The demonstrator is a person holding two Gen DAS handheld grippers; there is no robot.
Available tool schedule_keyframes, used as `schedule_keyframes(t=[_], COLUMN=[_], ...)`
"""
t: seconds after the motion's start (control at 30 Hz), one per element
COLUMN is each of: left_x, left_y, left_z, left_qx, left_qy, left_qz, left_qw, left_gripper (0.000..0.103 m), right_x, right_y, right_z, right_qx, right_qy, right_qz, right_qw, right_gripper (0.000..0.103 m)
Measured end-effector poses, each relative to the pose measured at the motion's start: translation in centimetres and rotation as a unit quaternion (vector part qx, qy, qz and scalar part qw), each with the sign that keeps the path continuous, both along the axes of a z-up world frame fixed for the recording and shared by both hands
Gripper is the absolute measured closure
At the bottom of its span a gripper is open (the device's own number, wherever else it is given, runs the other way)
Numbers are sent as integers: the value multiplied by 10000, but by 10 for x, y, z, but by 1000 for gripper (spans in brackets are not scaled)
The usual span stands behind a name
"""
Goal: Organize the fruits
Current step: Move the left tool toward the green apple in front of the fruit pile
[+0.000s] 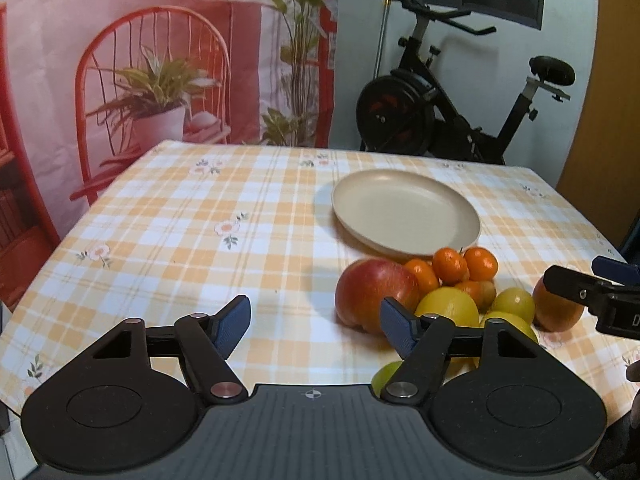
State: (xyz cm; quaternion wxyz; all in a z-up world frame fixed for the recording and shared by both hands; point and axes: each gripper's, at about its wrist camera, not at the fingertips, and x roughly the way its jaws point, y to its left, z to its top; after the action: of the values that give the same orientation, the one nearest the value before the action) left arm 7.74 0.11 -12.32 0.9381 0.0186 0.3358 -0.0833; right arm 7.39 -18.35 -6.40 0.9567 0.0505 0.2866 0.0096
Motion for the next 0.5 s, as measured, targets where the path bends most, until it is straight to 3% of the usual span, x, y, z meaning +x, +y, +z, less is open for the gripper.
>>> schedule_keyframes(t=[0.5], left_x=[-4], left_y=[-16], left_z=[-15], left_qx=[-446], left_qy=[498], left_qz=[-878], left_qw=[9939], left_gripper=[33], right_x=[0], right_y=[2], right_z=[-4], right_qx=[-7], right_qy=[125], right_qz=[116], right_qw=[9999], right_gripper=[3])
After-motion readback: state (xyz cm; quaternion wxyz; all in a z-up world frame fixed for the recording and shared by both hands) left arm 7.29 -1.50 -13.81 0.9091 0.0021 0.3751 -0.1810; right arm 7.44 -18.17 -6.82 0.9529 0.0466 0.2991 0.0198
